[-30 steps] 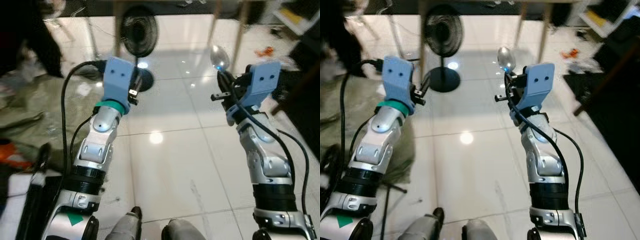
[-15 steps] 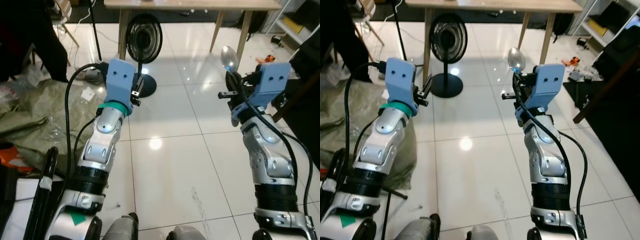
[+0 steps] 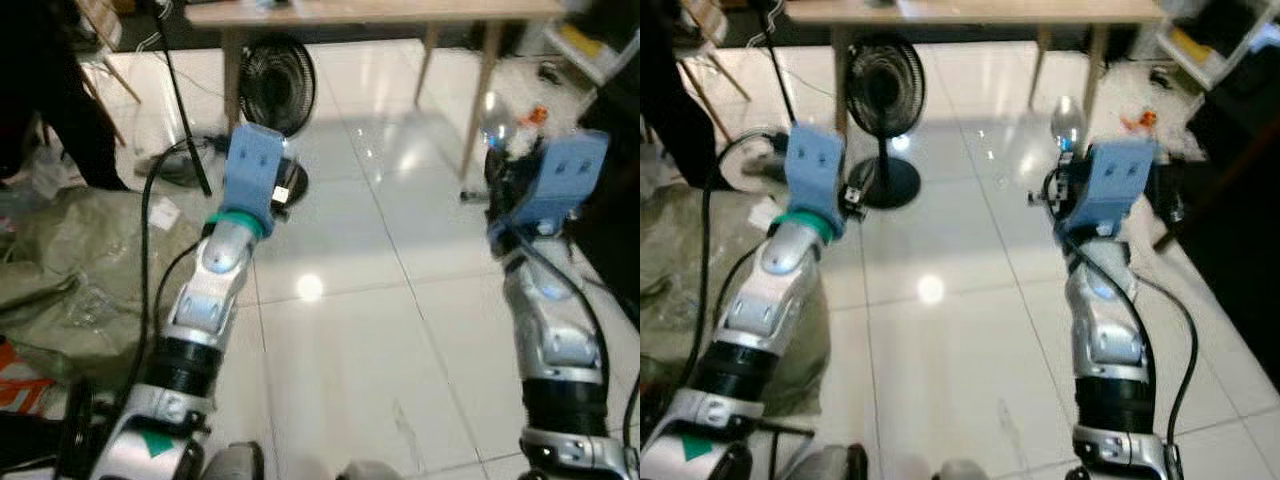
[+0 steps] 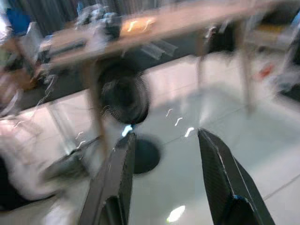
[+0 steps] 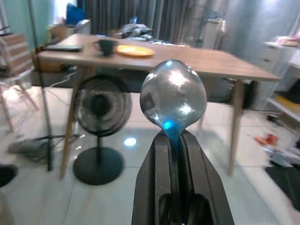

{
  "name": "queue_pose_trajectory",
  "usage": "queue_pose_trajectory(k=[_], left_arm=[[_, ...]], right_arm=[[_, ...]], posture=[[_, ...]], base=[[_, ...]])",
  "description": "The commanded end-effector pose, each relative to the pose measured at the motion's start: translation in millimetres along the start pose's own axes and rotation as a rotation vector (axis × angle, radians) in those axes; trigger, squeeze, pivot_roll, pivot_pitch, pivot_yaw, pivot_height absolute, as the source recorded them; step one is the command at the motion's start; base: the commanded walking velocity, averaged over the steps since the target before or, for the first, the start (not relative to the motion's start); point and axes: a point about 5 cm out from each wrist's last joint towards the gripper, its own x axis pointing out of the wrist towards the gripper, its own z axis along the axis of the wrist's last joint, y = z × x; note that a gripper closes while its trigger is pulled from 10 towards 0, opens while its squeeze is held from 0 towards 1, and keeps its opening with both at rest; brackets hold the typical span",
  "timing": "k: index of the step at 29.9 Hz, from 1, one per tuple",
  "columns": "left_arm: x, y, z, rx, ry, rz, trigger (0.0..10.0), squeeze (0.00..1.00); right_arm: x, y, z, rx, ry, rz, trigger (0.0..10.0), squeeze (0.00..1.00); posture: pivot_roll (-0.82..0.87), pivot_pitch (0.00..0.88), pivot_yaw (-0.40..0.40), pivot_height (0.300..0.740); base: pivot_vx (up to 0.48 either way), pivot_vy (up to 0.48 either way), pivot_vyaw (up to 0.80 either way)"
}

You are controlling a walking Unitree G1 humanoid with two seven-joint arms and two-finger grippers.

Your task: Setting the table

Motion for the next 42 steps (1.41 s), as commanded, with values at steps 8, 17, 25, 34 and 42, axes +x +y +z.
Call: queue_pose_trajectory(k=[8,17,25,34,42], left_arm=[[4.8,-15.0,1.9,0.047,-0.007,-0.115,10.0,0.0],[7.7,-16.9,7.3,0.051,-0.025,-0.124,10.0,0.0],[5.0,-19.1,6.5,0.042,-0.028,-0.125,10.0,0.0],[7.1,-18.9,7.5,0.044,-0.033,-0.131,10.0,0.0],[7.9,-18.7,8.3,0.043,-0.036,-0.13,10.0,0.0]], right_arm=[[-10.8,-11.6,-1.1,-0.072,-0.028,-0.066,10.0,0.0],[-17.0,-5.2,-6.3,-0.034,-0.008,-0.035,10.0,0.0],[-15.2,-15.9,-9.1,0.045,0.016,-0.109,10.0,0.0],[-16.2,-16.9,-9.5,0.035,0.015,-0.12,10.0,0.0],[-14.7,-14.1,-8.5,0.029,0.01,-0.104,10.0,0.0]], posture=[[-0.06,0.023,0.121,0.74],[-0.06,0.041,0.103,0.74],[-0.06,0.041,0.095,0.74],[-0.06,0.034,0.1,0.74],[-0.05,0.03,0.094,0.74]], base=[[0.465,0.0,0.0],[0.465,0.0,0.0],[0.465,0.0,-0.7],[0.465,0.0,-0.26],[0.462,0.0,0.0]])
